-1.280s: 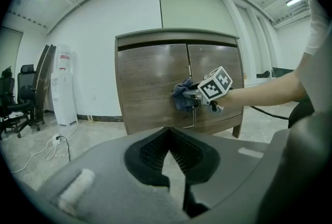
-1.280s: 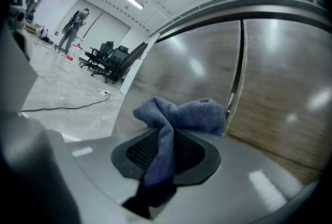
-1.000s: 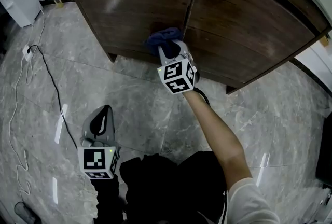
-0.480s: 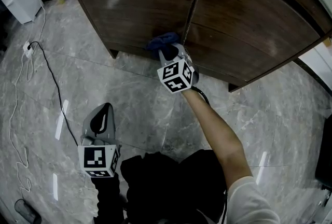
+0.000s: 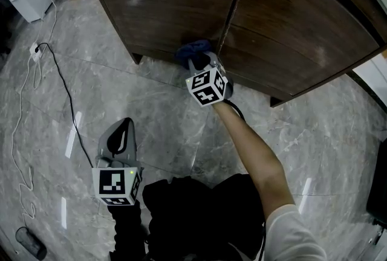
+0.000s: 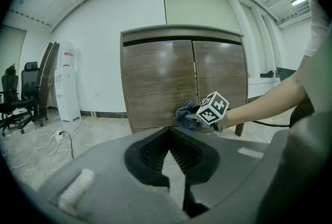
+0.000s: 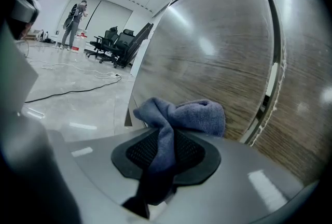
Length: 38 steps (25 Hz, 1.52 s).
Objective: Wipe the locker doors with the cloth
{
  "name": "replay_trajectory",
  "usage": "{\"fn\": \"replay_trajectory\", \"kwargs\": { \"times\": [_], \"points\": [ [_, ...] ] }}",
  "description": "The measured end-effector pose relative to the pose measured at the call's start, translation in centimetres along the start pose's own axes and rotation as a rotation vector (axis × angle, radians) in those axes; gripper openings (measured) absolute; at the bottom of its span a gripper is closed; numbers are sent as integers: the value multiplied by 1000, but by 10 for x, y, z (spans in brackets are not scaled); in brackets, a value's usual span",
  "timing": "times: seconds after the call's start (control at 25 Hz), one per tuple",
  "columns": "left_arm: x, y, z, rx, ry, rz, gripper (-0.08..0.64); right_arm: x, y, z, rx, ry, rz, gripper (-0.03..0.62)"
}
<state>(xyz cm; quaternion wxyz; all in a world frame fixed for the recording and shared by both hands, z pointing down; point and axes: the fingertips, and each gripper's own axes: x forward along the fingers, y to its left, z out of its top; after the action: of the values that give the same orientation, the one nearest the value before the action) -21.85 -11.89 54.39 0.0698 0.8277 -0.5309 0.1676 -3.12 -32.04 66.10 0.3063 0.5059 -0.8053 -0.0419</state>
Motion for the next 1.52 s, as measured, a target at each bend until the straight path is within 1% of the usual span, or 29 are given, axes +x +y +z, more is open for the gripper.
{"fn": "replay_trajectory", "kwargs": {
  "times": [0.16,0.56,0.8,1.28,1.52],
  "points": [
    [-2,0,1,1,-2,-1,0,-6,-3,12,-21,-11,-4,94],
    [-3,-3,11,4,-17,-5,0,-34,-29,92,-47,-142,-41,94],
    [-6,-1,14,2,-20,-2,1,-47,-40,131,-56,-193,-50,94],
    [-8,4,21,-4,-29,5,0,-76,-66,223,-72,-317,-77,94],
    [-10,4,21,-5,-31,2,0,-84,-74,258,-79,-361,-87,94]
  ]
}}
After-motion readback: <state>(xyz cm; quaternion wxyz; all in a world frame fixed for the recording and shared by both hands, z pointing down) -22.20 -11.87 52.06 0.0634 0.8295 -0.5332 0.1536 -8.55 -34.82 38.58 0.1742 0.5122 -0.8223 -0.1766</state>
